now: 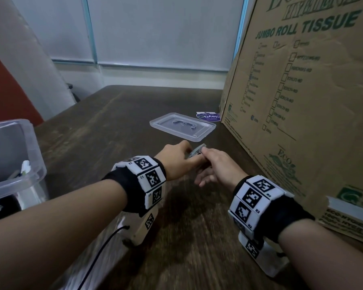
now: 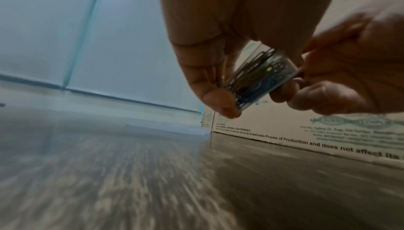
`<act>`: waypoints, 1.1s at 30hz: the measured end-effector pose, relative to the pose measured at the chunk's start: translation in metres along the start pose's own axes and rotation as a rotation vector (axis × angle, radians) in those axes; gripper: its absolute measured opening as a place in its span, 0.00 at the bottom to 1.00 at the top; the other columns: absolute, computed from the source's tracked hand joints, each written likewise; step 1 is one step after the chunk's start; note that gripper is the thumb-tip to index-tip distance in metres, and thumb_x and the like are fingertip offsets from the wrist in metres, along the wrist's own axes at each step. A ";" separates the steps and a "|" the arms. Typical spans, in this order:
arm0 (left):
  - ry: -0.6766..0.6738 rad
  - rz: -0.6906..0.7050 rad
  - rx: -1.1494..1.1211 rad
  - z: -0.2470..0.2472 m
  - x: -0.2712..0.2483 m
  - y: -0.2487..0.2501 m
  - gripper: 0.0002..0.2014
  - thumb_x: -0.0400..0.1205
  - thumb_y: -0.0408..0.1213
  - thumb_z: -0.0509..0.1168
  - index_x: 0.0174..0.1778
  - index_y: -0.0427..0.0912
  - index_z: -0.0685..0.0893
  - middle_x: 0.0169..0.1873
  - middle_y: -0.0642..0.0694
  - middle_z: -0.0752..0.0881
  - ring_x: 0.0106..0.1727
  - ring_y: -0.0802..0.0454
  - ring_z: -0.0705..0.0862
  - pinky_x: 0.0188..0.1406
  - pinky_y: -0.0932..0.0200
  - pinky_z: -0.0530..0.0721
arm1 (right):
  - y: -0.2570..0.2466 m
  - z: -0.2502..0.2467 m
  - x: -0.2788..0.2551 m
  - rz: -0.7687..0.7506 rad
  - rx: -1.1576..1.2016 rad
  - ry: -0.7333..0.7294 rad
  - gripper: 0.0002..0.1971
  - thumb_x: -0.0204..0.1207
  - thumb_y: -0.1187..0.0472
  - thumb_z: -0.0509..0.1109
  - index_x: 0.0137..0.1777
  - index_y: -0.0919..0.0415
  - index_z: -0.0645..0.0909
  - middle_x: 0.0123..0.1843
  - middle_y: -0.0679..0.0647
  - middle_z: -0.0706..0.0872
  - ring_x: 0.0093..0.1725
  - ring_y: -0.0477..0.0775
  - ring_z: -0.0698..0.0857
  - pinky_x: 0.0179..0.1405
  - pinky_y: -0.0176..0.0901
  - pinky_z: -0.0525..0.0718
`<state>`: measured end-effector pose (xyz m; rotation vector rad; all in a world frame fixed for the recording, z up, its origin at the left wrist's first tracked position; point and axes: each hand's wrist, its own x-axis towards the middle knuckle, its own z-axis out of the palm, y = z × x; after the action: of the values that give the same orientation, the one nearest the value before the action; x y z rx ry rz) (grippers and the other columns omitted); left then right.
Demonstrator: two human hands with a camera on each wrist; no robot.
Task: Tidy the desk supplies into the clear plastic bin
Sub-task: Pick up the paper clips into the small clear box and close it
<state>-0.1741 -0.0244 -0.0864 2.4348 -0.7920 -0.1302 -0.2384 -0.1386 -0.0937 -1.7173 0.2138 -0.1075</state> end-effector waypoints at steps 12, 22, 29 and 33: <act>-0.074 0.101 0.328 0.006 -0.004 0.008 0.24 0.82 0.53 0.56 0.62 0.35 0.74 0.59 0.37 0.79 0.58 0.42 0.79 0.55 0.52 0.76 | 0.005 0.001 0.002 0.014 -0.067 0.008 0.11 0.85 0.54 0.53 0.54 0.63 0.70 0.36 0.60 0.80 0.21 0.55 0.81 0.17 0.39 0.79; -0.332 0.201 -0.034 -0.019 -0.002 0.001 0.47 0.60 0.48 0.81 0.74 0.58 0.65 0.64 0.48 0.79 0.60 0.48 0.83 0.59 0.47 0.86 | 0.006 -0.004 0.005 -0.037 -0.136 0.074 0.10 0.82 0.54 0.56 0.55 0.60 0.65 0.36 0.61 0.80 0.18 0.52 0.78 0.11 0.37 0.74; -0.125 0.114 -0.097 -0.015 -0.004 -0.002 0.31 0.58 0.52 0.82 0.50 0.51 0.73 0.42 0.56 0.82 0.39 0.61 0.81 0.31 0.67 0.77 | 0.006 -0.007 0.009 -0.124 -0.194 0.067 0.11 0.80 0.57 0.55 0.42 0.50 0.78 0.34 0.44 0.75 0.30 0.43 0.73 0.23 0.35 0.70; -0.112 0.089 -0.121 -0.013 -0.004 -0.002 0.33 0.57 0.53 0.82 0.51 0.47 0.74 0.46 0.51 0.82 0.43 0.55 0.83 0.35 0.62 0.83 | 0.001 -0.006 0.002 -0.119 -0.209 -0.008 0.08 0.78 0.55 0.59 0.51 0.49 0.80 0.51 0.54 0.85 0.52 0.57 0.83 0.48 0.51 0.81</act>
<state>-0.1727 -0.0150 -0.0774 2.2901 -0.9140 -0.2746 -0.2381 -0.1448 -0.0938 -1.9380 0.1193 -0.1710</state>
